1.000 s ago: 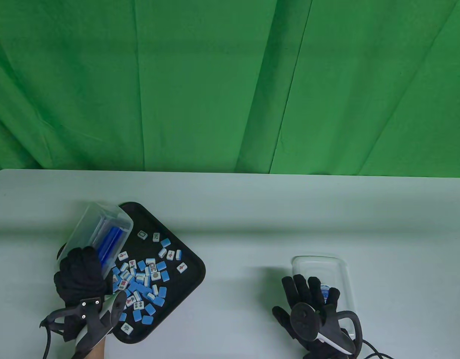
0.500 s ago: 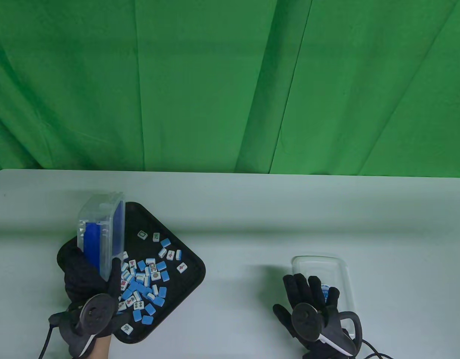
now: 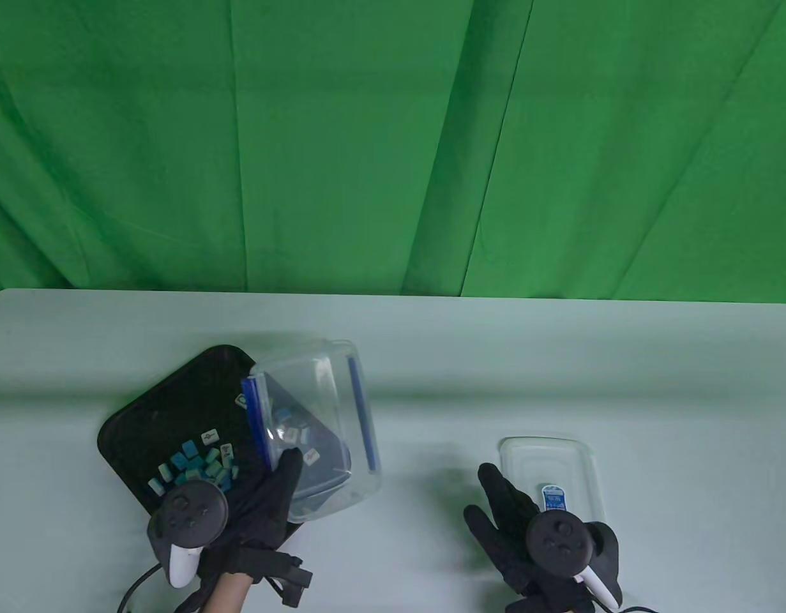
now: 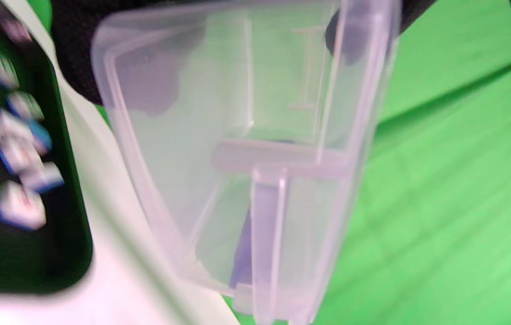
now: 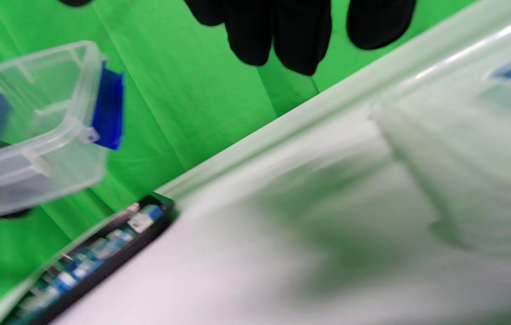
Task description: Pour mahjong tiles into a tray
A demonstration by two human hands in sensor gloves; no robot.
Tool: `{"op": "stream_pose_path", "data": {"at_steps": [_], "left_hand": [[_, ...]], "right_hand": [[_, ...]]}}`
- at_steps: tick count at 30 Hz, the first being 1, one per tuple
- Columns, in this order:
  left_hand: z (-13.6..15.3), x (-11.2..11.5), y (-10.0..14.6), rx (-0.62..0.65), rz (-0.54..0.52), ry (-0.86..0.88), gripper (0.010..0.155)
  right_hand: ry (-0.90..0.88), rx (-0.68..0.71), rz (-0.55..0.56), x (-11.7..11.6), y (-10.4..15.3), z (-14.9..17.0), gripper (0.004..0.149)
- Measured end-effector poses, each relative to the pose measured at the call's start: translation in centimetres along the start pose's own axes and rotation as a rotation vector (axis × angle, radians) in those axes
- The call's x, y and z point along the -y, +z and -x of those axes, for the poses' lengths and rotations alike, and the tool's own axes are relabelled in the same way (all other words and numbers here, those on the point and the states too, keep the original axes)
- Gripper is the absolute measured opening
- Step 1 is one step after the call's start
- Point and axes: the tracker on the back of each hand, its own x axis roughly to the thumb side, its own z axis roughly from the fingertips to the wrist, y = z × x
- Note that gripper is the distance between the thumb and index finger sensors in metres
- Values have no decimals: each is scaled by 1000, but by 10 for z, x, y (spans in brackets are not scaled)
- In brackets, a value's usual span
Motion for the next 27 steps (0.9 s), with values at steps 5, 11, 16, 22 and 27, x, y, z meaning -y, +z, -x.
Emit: {"op": "stream_pose_path", "data": {"at_steps": [5, 11, 16, 22, 27], "left_hand": [[-12, 49, -8, -38, 207, 150, 90], [-15, 93, -3, -73, 353, 197, 90], [-3, 91, -2, -39, 412, 202, 93], [10, 82, -3, -16, 464, 241, 96], [17, 77, -2, -56, 387, 218, 89]], "right_hand": [[-245, -12, -109, -2, -3, 10, 82], [-480, -14, -220, -13, -5, 13, 88], [-404, -43, -171, -14, -5, 12, 83], [-512, -42, -209, -19, -5, 13, 87], [-624, -31, -284, -23, -8, 20, 87]]}}
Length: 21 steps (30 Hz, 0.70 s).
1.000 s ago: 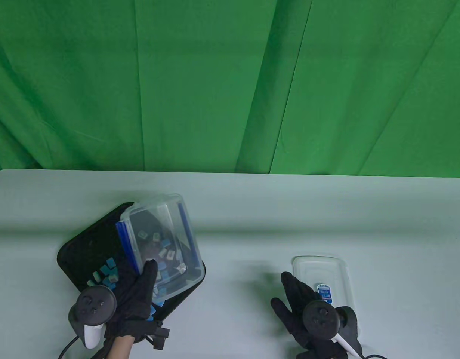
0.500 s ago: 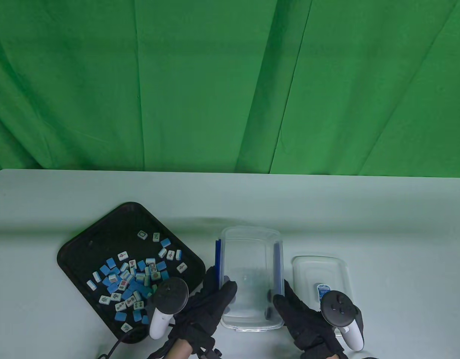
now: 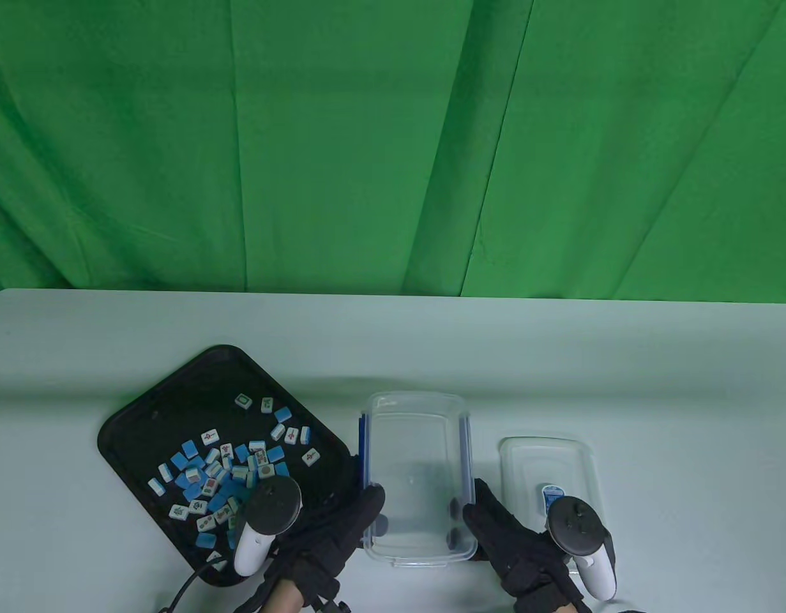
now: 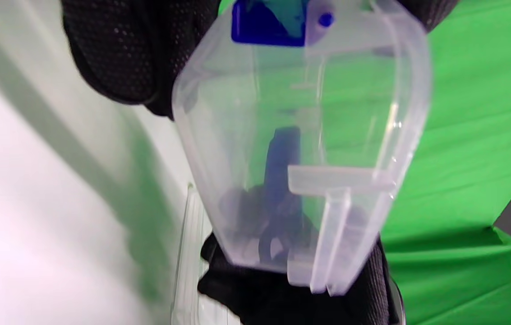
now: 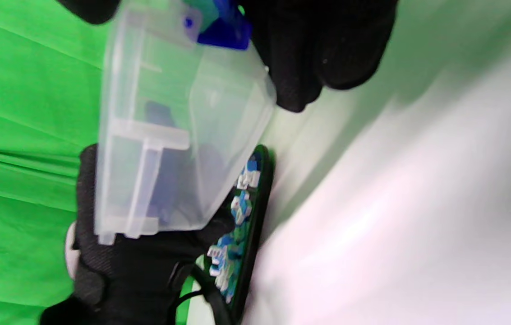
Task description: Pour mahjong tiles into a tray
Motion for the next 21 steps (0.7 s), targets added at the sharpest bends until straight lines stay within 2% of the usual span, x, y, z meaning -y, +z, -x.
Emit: {"op": "stream_pose_path", "data": {"at_steps": [5, 12, 21], "left_hand": [[-2, -1, 3, -74, -85, -90, 84], [5, -2, 3, -172, -127, -286, 77], [12, 1, -1, -255, -103, -357, 77]], "right_hand": [[49, -23, 62, -2, -1, -1, 84], [187, -62, 114, -9, -4, 1, 82], [300, -146, 142, -12, -11, 5, 75]]}}
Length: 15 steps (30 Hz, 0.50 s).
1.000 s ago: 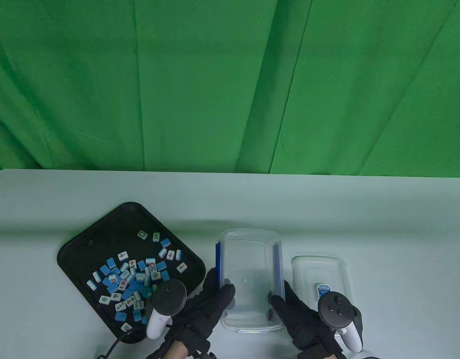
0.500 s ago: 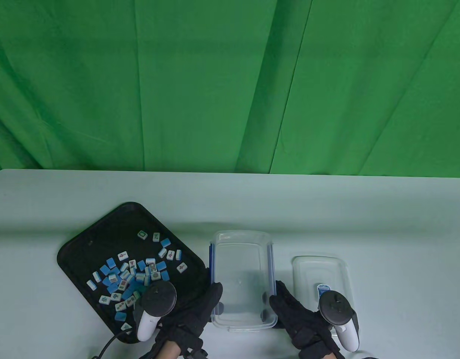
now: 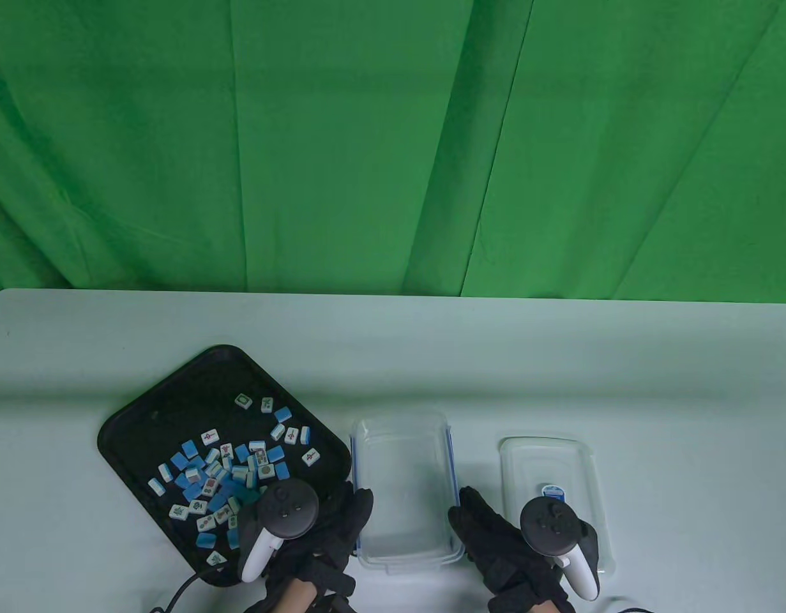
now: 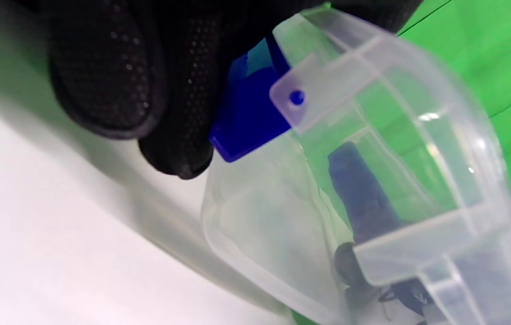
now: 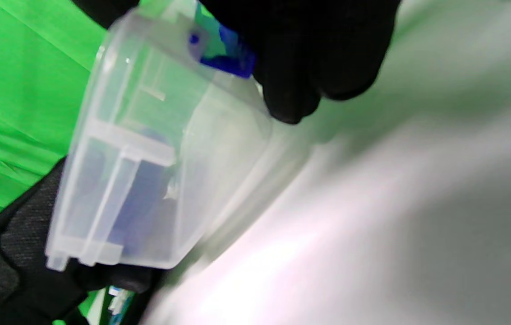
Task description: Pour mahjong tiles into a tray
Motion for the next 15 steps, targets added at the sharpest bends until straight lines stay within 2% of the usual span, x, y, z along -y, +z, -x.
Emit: {"op": "stream_pose_path", "data": {"at_steps": [15], "left_hand": [[-2, 0, 1, -42, 16, -173, 74]], "right_hand": [[119, -32, -61, -9, -5, -1, 69]]}}
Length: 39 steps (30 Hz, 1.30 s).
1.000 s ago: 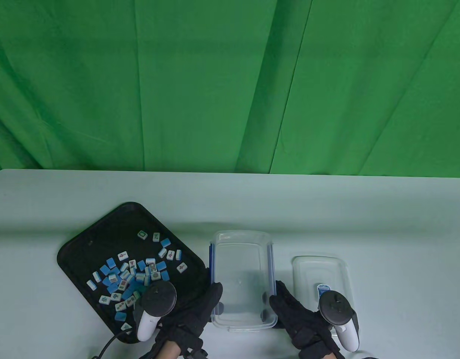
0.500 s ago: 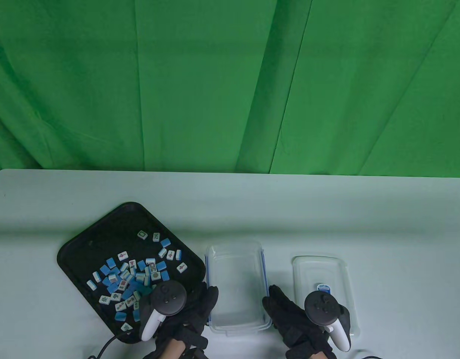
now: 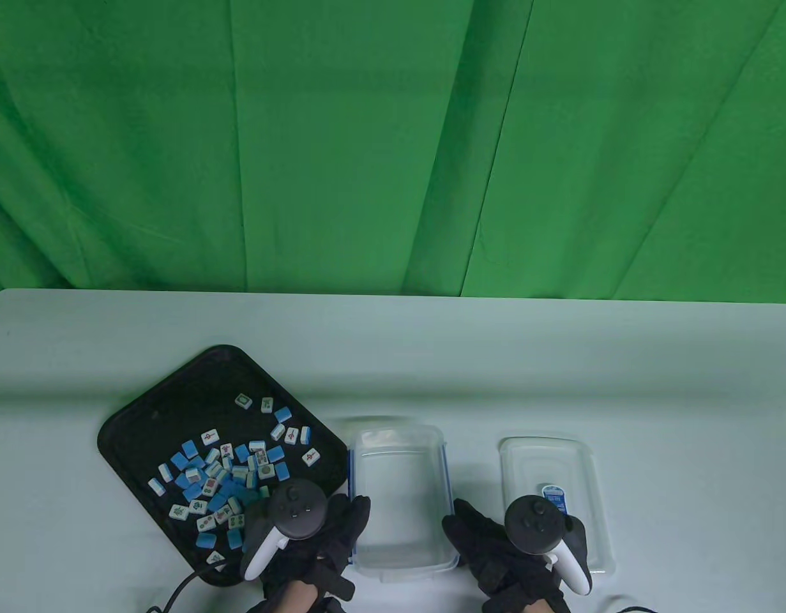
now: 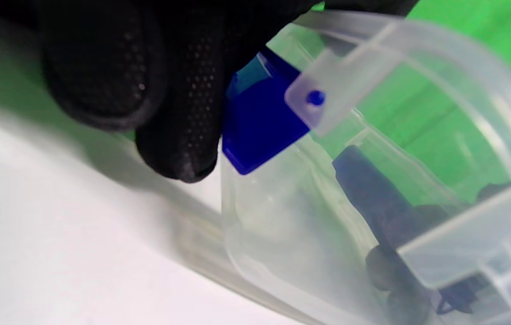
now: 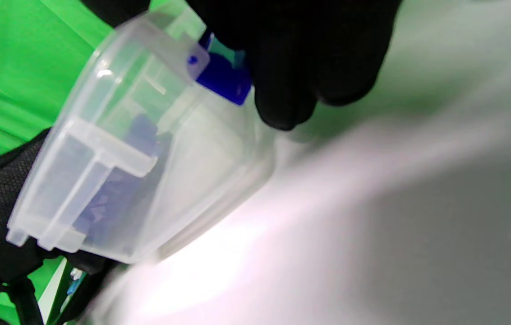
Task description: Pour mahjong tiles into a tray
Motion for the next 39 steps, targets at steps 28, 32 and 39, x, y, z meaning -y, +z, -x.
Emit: {"op": "stream_pose_path", "data": {"at_steps": [28, 32, 39], "left_hand": [[-17, 3, 3, -12, -53, -359, 67], [-19, 3, 4, -26, -68, -425, 65], [-23, 5, 4, -44, -85, -512, 65]], "right_hand": [[238, -27, 6, -11, 1, -8, 68], [253, -26, 10, -12, 1, -9, 67], [345, -27, 52, -13, 4, -14, 67]]}}
